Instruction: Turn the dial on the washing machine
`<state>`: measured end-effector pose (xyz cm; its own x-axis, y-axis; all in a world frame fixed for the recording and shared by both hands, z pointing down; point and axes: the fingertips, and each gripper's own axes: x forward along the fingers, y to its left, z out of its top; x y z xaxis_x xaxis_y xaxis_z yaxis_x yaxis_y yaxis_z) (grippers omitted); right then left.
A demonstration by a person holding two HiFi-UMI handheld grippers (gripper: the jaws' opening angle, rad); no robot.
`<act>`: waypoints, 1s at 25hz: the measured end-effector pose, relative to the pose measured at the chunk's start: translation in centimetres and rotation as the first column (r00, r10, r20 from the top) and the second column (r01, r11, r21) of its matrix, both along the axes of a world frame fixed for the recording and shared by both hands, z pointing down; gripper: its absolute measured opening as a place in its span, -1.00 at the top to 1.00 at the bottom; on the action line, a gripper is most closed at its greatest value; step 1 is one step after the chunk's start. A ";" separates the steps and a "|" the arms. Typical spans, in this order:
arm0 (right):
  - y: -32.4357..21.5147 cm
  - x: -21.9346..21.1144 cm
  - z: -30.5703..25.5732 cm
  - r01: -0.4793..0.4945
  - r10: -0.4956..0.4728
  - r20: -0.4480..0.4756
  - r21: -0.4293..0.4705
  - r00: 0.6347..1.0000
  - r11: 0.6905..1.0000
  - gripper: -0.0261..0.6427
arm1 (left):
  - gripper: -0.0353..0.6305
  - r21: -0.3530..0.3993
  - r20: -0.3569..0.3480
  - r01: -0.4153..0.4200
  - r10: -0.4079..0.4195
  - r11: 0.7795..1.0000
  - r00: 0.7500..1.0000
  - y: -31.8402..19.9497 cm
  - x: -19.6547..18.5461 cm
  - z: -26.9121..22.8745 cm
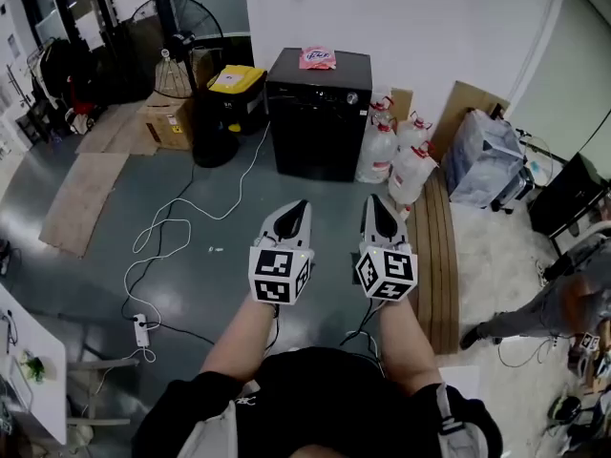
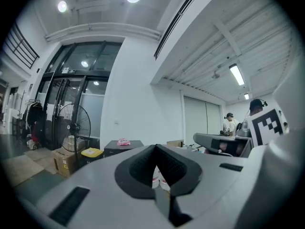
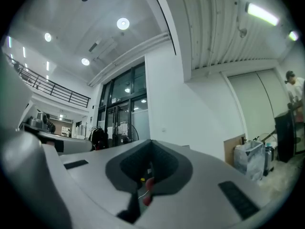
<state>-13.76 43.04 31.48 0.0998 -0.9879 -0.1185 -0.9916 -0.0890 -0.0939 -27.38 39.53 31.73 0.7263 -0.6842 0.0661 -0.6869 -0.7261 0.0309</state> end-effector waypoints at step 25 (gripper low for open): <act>-9.1 -0.2 1.6 -0.043 0.043 -0.006 -0.001 0.999 0.999 0.92 | 0.86 0.018 0.010 -0.013 0.013 1.000 1.000 -9.2 -0.9 1.8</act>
